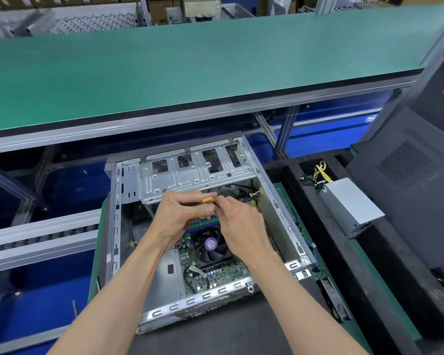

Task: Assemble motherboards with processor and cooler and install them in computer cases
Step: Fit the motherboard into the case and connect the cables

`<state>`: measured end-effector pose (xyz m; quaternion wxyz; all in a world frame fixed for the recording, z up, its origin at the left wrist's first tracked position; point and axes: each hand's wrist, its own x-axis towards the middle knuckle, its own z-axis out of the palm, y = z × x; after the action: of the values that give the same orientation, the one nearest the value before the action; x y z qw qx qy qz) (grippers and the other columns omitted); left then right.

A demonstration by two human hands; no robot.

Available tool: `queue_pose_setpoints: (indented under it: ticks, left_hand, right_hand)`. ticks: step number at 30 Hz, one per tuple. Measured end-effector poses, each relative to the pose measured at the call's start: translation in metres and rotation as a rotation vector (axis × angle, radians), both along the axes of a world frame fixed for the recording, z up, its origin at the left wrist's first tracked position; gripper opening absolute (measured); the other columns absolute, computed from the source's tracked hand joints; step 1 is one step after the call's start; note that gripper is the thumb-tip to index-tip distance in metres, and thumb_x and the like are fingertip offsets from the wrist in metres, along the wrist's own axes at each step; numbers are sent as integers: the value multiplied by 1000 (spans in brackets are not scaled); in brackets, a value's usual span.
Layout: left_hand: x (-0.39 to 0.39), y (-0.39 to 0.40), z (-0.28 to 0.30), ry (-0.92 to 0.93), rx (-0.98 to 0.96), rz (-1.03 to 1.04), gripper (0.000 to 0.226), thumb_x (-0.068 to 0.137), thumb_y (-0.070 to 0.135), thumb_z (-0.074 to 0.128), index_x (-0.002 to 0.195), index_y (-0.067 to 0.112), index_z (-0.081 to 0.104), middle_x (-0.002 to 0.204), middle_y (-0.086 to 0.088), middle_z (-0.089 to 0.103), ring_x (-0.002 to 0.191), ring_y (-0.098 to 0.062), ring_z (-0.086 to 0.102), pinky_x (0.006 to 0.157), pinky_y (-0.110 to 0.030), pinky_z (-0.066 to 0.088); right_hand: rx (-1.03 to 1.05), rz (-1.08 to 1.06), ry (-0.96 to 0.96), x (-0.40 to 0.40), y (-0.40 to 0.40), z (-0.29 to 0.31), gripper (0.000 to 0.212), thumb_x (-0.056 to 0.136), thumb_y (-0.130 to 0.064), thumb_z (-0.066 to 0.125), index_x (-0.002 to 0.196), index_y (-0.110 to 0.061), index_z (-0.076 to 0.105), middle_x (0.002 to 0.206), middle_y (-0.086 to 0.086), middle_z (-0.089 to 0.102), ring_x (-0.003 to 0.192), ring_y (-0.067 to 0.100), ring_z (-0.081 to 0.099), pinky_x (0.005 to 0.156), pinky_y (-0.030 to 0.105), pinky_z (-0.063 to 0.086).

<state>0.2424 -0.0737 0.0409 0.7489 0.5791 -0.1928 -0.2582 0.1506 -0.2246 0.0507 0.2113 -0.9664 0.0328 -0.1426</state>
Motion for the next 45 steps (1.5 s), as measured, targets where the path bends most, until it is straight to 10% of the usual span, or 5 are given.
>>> queue_pose_setpoints:
  ticks: [22,45]
  left_hand:
    - [-5,-6,-3,-196,92,-21,27,77,31,83,98,14,81,92,-4,61,87,-24,57,84,-44,49]
    - [-10,-14,0,-210,151,4,4,82,20,73,80,21,77,75,-5,71,63,-13,63,64,-21,53]
  right_hand:
    - [10,-20,40,1,3,-4,30,103,-35,44,101,-18,68,79,-3,57,72,31,62,55,34,32]
    - [93,-61,117,0,1,-2,19,95,-22,50,95,-17,68,95,4,69,85,33,63,64,39,45]
